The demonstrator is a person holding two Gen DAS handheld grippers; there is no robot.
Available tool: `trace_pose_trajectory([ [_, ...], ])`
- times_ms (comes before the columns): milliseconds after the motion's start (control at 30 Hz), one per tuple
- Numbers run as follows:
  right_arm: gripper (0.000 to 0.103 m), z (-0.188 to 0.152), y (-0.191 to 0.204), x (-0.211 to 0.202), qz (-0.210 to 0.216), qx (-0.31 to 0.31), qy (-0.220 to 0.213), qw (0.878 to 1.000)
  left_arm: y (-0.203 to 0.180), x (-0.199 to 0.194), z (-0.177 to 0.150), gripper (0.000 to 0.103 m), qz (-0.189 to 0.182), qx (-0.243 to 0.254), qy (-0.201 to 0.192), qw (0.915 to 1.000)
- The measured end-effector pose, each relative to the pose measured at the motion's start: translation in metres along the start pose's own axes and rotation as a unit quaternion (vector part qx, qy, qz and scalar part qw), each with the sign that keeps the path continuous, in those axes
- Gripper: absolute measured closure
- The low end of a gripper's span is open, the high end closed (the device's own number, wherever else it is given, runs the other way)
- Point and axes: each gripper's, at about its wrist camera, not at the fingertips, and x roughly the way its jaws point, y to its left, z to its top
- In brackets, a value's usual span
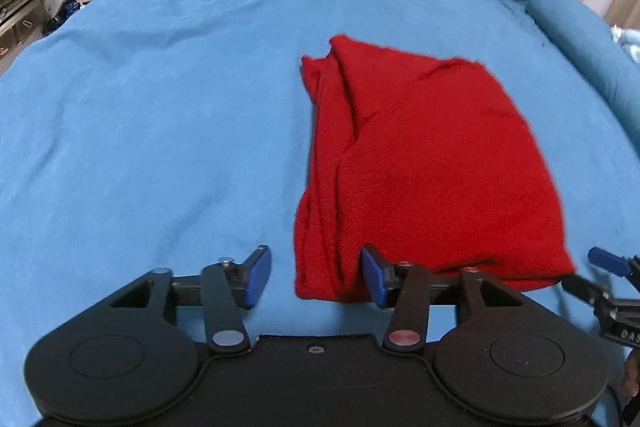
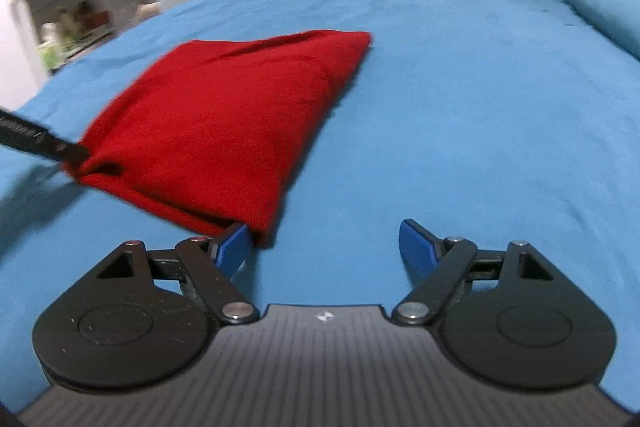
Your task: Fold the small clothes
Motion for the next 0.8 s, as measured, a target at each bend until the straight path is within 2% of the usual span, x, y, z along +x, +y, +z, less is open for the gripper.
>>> trace_pose_trajectory([
  [67,0.003,0.014,-0.007,-0.016,0.024,0.013,-0.002,1.0,-0.007,-0.01,0.009,0.023,-0.003,0.007,-0.016,0.9998],
  [133,0.002,0.034,-0.018,-0.023,0.056,0.045,0.004,0.997,-0.01,-0.018,0.022,0.012,-0.007,0.013,-0.035,0.9993],
  [233,0.0,0.067,-0.044,-0.014,0.087,0.127,0.023,0.988,-0.011,-0.011,0.048,0.01,-0.019,0.017,-0.046,0.9986],
  [333,0.0,0.089,-0.068,0.019,0.137,0.216,0.049,0.966,-0.005,0.017,0.07,0.01,-0.047,0.005,-0.027,0.9985],
  [367,0.0,0.093,-0.073,0.034,0.146,0.238,0.061,0.958,-0.003,0.028,0.076,0.01,-0.058,0.0,-0.017,0.9981],
  [433,0.0,0.095,-0.075,0.061,0.149,0.248,0.075,0.954,-0.001,0.044,0.082,0.01,-0.072,0.001,-0.005,0.9974],
  [567,0.0,0.093,-0.065,0.101,0.151,0.236,0.074,0.957,0.003,0.066,0.083,0.019,-0.069,-0.01,0.008,0.9975],
  [600,0.01,0.088,-0.062,0.108,0.153,0.239,0.076,0.956,0.005,0.071,0.082,0.021,-0.072,-0.017,0.011,0.9972],
  [667,0.021,0.086,-0.059,0.116,0.155,0.24,0.069,0.956,0.009,0.08,0.08,0.032,-0.09,-0.033,0.015,0.9953],
  [700,0.037,0.086,-0.057,0.117,0.161,0.235,0.066,0.956,0.008,0.081,0.081,0.038,-0.096,-0.032,0.014,0.9948],
  [733,0.046,0.088,-0.055,0.116,0.165,0.234,0.067,0.956,0.006,0.082,0.081,0.058,-0.107,-0.032,0.016,0.9937],
  [767,0.056,0.09,-0.054,0.114,0.165,0.234,0.065,0.956,0.005,0.081,0.083,0.068,-0.12,-0.04,0.021,0.9918],
  [800,0.063,0.093,-0.055,0.11,0.165,0.233,0.062,0.956,0.003,0.077,0.084,0.07,-0.116,-0.043,0.02,0.9921],
])
